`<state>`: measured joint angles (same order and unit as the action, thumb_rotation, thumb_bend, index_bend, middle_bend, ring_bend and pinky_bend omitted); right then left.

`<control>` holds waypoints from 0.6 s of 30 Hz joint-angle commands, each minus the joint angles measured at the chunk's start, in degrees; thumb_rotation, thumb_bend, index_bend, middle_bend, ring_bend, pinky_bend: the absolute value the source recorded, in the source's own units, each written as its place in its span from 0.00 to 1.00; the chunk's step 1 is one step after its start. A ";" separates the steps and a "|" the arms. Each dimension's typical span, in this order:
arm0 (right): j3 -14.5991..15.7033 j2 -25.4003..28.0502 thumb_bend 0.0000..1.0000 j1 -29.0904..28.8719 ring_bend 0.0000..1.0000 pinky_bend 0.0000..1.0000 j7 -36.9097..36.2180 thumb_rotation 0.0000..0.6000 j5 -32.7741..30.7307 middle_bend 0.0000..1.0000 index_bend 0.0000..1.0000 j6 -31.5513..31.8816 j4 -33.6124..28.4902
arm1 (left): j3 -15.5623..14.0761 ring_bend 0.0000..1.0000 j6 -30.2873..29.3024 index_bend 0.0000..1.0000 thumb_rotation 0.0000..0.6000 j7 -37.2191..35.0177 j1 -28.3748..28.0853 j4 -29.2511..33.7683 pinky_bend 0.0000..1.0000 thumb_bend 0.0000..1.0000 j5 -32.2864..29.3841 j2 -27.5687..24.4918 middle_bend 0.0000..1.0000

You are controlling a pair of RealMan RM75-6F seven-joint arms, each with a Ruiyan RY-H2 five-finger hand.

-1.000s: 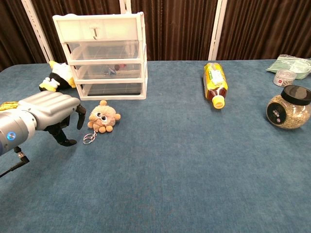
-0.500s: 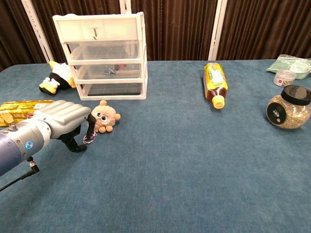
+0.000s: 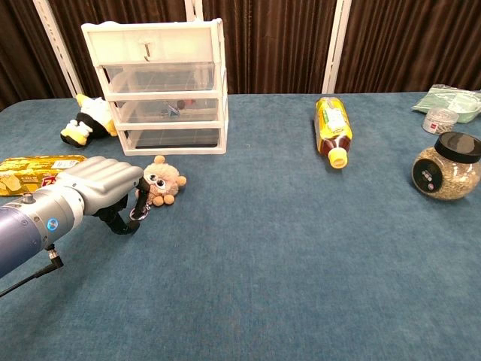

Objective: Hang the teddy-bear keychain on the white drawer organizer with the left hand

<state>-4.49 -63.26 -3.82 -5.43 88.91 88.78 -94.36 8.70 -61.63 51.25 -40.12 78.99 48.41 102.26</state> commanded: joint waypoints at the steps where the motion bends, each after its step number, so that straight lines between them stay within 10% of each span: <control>1: -0.05 -0.04 0.01 0.06 0.00 0.00 -0.18 1.00 0.00 0.00 0.00 0.16 0.05 | -0.18 0.93 -0.11 0.54 1.00 -0.11 -0.03 -0.03 0.80 0.38 -0.02 -0.01 1.00; 18: -0.24 -0.26 0.01 0.16 0.00 0.00 -0.15 1.00 0.25 0.00 0.00 0.72 0.33 | -0.63 0.93 -1.16 0.57 1.00 -2.46 -0.04 1.60 0.80 0.44 1.53 -2.19 1.00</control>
<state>-4.72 -63.51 -3.66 -5.58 89.15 89.50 -94.03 8.01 -62.71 48.89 -40.12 80.39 49.81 100.25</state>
